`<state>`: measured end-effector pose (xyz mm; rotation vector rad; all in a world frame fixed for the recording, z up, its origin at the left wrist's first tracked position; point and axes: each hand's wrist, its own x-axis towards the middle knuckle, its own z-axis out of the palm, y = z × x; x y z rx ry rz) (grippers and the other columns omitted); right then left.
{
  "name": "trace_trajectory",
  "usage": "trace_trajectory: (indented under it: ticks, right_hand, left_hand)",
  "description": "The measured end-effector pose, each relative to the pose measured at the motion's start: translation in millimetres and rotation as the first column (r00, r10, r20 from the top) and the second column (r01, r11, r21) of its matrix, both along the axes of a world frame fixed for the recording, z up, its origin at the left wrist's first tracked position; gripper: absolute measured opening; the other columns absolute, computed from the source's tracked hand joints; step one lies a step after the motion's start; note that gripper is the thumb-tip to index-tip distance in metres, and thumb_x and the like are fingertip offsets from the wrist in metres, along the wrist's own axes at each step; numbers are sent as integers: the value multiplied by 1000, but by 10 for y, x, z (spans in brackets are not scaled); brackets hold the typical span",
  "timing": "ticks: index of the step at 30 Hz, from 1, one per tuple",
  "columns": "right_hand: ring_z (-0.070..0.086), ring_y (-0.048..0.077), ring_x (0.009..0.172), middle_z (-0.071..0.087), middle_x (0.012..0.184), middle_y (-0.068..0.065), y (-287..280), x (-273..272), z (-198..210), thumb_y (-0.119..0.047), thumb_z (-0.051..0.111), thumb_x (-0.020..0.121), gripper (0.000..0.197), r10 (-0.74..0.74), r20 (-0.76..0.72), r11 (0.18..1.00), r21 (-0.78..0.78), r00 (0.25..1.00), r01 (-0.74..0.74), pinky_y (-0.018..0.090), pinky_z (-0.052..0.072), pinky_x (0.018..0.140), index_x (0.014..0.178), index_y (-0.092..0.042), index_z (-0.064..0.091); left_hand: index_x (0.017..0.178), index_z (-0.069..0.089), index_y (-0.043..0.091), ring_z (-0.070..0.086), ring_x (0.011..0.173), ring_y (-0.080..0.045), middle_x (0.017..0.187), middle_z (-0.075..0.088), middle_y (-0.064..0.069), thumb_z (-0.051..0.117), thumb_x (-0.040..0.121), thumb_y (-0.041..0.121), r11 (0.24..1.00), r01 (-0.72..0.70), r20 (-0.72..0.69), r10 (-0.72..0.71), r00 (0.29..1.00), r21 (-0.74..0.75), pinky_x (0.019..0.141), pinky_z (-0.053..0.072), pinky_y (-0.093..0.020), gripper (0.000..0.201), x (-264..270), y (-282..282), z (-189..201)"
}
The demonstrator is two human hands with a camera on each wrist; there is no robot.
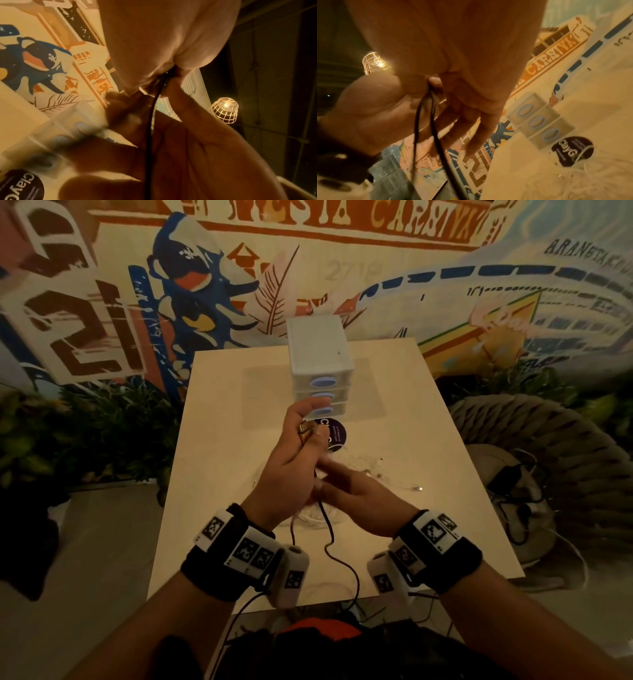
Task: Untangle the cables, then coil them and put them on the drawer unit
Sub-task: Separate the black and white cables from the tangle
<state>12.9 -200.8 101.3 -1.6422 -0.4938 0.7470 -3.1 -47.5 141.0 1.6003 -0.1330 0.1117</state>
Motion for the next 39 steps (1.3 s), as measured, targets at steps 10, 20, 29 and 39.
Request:
trace_trajectory:
  ticks: [10,20,29,39]
  right_hand:
    - [32,10,50,39,60,-11,120,-63,43,-29,35,109,28,-153,-183,967,175,971,185,23,32,50,86,-16,47]
    - [34,6,53,39,63,-10,87,4,-100,-37,42,107,31,-139,49,988,75,989,136,21,32,54,84,-17,50]
    - [50,15,63,48,66,1,-237,90,-572,-65,43,97,42,62,80,883,-470,995,-17,32,43,68,78,-31,58]
    - [51,12,56,47,56,-7,-1219,-296,-1428,-67,52,93,53,22,-183,668,-729,983,-151,28,42,64,61,-24,45]
  left_hand:
    - [147,38,26,68,89,-12,86,68,-2,52,105,9,999,-2,18,1,1000,35,89,52,-23,48,27,115,-49]
    - [89,75,6,72,102,-6,99,79,2,44,109,29,992,26,-222,2,975,126,87,48,-9,43,117,131,-149]
    - [85,50,11,48,45,-25,48,38,-3,30,112,31,971,-91,-90,73,993,-219,58,53,-39,39,205,252,-79]
    - [75,45,20,21,45,-11,60,30,2,36,110,38,871,-341,-133,315,940,-353,43,18,-26,40,251,563,34]
